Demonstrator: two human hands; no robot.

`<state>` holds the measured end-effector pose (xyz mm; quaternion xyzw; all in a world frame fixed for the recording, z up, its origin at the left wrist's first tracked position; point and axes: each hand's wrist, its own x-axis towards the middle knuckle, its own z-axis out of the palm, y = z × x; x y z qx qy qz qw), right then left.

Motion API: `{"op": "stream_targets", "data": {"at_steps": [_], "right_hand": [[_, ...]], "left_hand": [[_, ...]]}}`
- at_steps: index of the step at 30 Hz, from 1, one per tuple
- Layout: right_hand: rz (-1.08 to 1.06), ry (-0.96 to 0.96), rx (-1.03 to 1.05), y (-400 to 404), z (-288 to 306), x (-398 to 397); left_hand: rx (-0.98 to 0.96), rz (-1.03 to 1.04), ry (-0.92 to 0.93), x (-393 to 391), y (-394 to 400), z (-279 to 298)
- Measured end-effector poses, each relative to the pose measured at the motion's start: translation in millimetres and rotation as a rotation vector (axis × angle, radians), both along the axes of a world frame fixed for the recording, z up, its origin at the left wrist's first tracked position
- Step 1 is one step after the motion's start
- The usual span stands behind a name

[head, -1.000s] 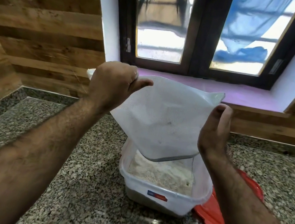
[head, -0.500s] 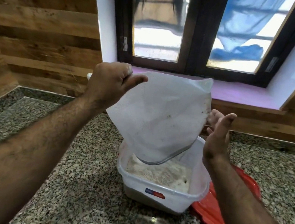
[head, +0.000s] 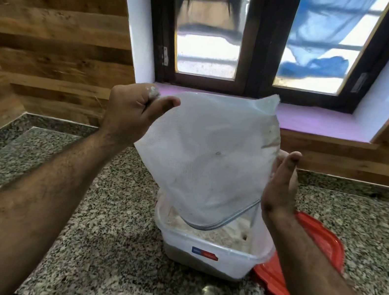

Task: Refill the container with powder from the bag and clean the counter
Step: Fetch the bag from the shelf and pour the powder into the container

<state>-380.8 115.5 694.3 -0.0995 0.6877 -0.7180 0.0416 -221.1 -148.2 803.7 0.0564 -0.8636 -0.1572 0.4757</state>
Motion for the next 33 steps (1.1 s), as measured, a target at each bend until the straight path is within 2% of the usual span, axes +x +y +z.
{"op": "stream_targets", "data": {"at_steps": [5,8,12,16,18,20,27,33], "right_hand": [[-0.118,0.231,0.021,5.5,19.3,11.1],[-0.051,0.199,-0.036,2.9,29.7,9.7],[0.057,-0.100,-0.230,-3.8,43.4,13.1],[0.127,-0.490,-0.422,-4.1,55.1,9.0],[0.230,-0.633,-0.505,-1.7,61.3,8.2],[0.329,-0.699,-0.545,0.3,67.1,5.8],[0.633,-0.462,-0.412,-12.1,85.7,10.7],[0.650,-0.213,-0.191,-47.1,94.9,30.6]], "left_hand": [[0.262,-0.055,0.099,13.2,-13.2,-7.5],[0.446,-0.059,0.144,18.6,-14.5,-14.0],[0.662,0.009,0.163,26.7,-15.3,-39.4],[0.981,0.041,0.276,31.5,-7.4,-59.9],[1.060,0.090,0.273,31.6,-5.7,-69.8],[1.081,0.138,0.242,33.3,-8.0,-80.5],[1.080,0.287,0.126,29.8,-17.6,-104.0],[1.282,0.268,-0.041,28.9,-29.6,-106.4]]}}
